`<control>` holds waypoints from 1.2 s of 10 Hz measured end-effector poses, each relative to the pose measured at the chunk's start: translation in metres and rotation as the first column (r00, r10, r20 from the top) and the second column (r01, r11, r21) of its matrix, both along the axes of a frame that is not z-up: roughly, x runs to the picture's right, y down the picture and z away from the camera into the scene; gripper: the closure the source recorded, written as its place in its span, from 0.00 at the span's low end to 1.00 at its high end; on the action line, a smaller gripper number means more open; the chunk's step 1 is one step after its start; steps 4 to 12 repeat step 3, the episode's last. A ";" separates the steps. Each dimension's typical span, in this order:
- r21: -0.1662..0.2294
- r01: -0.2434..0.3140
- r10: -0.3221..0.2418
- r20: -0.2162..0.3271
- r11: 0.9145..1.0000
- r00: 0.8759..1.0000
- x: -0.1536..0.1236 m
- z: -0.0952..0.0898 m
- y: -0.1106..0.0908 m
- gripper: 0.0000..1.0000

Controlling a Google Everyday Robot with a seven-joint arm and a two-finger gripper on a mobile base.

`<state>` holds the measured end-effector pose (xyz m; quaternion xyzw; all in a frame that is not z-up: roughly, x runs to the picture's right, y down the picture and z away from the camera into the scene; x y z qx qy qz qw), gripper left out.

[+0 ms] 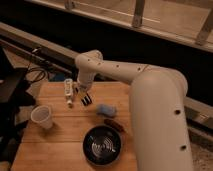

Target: Knock the eraser over

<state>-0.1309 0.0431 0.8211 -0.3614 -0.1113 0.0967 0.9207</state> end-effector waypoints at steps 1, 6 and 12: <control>0.002 -0.004 0.004 -0.002 1.000 1.000 0.002 0.000 -0.002 1.00; 0.001 -0.001 0.001 -0.003 1.000 1.000 0.001 -0.001 -0.002 1.00; 0.001 -0.001 0.001 -0.003 1.000 1.000 0.001 -0.001 -0.002 1.00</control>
